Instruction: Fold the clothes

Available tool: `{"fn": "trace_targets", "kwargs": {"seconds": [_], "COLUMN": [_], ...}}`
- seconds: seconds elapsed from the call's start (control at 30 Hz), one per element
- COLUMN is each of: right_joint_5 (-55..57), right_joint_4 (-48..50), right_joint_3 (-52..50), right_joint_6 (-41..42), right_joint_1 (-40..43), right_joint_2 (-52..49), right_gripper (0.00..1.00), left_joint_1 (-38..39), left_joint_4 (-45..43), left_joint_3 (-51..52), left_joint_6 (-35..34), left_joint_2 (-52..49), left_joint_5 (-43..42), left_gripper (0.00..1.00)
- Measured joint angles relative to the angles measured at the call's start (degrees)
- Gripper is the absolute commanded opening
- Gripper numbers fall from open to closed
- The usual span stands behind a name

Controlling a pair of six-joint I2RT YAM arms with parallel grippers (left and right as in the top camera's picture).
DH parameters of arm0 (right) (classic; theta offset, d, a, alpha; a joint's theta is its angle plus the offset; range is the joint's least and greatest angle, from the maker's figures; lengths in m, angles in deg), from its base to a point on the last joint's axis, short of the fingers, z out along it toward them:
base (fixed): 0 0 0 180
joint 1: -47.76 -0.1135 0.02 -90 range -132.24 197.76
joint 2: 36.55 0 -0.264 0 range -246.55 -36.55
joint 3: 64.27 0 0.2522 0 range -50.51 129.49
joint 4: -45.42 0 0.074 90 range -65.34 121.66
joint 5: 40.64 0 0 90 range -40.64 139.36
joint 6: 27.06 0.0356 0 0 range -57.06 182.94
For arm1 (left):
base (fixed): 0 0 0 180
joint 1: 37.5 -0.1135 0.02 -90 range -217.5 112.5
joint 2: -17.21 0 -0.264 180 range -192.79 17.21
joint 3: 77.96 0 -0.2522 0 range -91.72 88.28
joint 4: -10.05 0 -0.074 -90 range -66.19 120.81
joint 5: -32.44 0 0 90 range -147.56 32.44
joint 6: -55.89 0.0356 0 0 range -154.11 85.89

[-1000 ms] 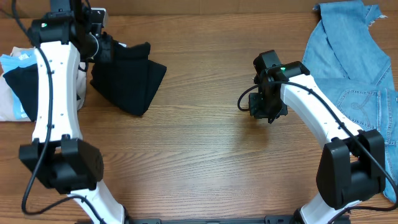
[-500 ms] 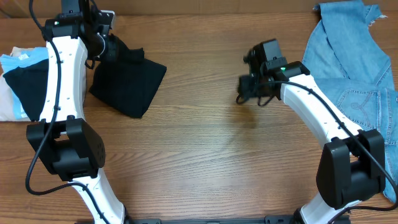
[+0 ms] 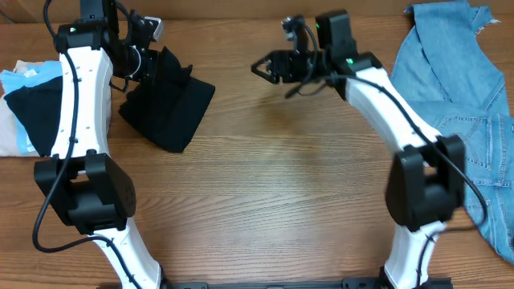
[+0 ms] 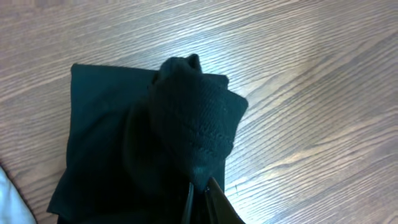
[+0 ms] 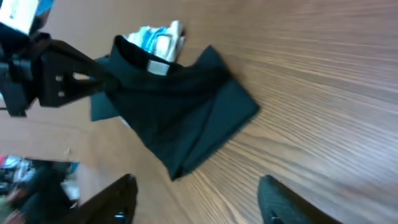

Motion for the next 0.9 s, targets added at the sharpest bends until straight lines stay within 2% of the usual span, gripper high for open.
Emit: {"fn": "trace_targets", "kwargs": {"seconds": [0.07,0.17,0.3,0.5,0.9], "right_joint_5": [-2.34,-6.38,-9.77,-11.39,-9.2], "right_joint_4": [1.09,7.98,14.34,20.46,24.09], "right_joint_3": [4.24,7.93,8.59,8.59,8.61], "right_joint_6": [0.46,0.68,0.76,0.87,0.9], "right_joint_1": [-0.48,-1.4,-3.3,-7.15,-11.28], "right_joint_2": [-3.56,-8.57,-13.55,-20.31,-21.99], "right_gripper": [0.75,0.77,0.81,0.81,0.82], "left_joint_1": [0.0,0.0,0.0,0.0,0.0], "left_joint_4": [0.11,0.17,0.28,0.76,1.09], "left_joint_3": [0.0,0.0,0.0,-0.02,-0.02], "left_joint_6": [0.28,0.72,1.16,1.22,1.22], "left_joint_2": [0.87,2.75,4.87,5.16,5.16], "left_joint_5": [-0.31,-0.7,-1.09,-1.09,-1.09], "left_gripper": [0.09,0.09,0.09,0.09,0.09]}}
